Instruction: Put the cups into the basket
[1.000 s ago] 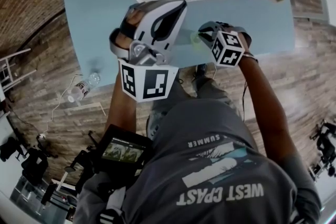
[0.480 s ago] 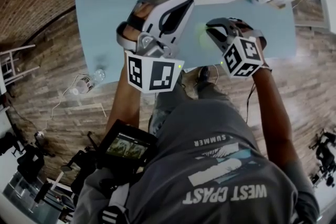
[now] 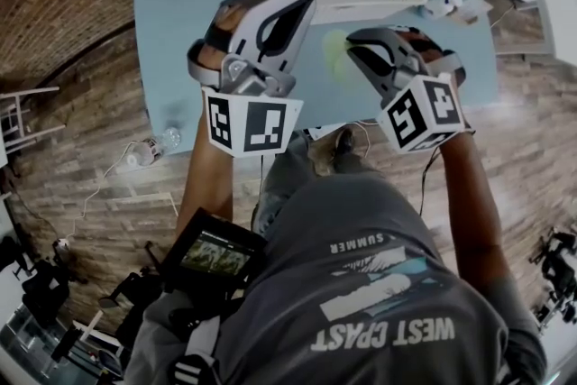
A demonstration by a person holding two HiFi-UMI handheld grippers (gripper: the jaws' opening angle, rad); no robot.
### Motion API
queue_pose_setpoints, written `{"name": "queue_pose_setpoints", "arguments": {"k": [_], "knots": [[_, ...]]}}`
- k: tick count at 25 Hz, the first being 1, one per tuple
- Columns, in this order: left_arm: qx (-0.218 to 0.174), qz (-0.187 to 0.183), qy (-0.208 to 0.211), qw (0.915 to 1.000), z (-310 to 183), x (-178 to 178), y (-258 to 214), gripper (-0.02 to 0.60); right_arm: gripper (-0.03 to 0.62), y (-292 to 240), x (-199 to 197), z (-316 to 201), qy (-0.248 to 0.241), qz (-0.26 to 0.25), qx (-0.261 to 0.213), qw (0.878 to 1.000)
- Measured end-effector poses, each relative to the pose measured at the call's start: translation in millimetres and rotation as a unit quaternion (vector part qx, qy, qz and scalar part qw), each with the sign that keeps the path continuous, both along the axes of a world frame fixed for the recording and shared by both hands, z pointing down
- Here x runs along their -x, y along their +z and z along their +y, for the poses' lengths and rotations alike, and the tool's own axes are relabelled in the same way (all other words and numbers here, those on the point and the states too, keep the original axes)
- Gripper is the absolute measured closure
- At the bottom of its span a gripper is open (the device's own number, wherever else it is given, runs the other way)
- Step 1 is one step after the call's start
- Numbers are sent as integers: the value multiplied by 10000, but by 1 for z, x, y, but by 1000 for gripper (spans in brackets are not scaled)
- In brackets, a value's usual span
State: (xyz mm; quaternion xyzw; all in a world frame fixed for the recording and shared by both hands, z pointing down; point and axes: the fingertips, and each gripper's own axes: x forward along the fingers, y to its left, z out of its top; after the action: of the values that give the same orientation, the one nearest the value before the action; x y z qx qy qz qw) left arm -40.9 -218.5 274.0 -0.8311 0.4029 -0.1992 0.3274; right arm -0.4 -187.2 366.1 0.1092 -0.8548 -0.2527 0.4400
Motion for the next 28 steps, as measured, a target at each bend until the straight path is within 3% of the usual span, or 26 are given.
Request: {"name": "queue_pose_setpoints", "arguments": {"k": [16,28], "knots": [[-104,-89,-204,9997,-14,29,-11,580,562,-68,24,-40,-20,-93,-722,9973],[-16,-56,-234,9997,-33,39,-1,580,562,-61,36,-96,70,11,-808,9967]]}}
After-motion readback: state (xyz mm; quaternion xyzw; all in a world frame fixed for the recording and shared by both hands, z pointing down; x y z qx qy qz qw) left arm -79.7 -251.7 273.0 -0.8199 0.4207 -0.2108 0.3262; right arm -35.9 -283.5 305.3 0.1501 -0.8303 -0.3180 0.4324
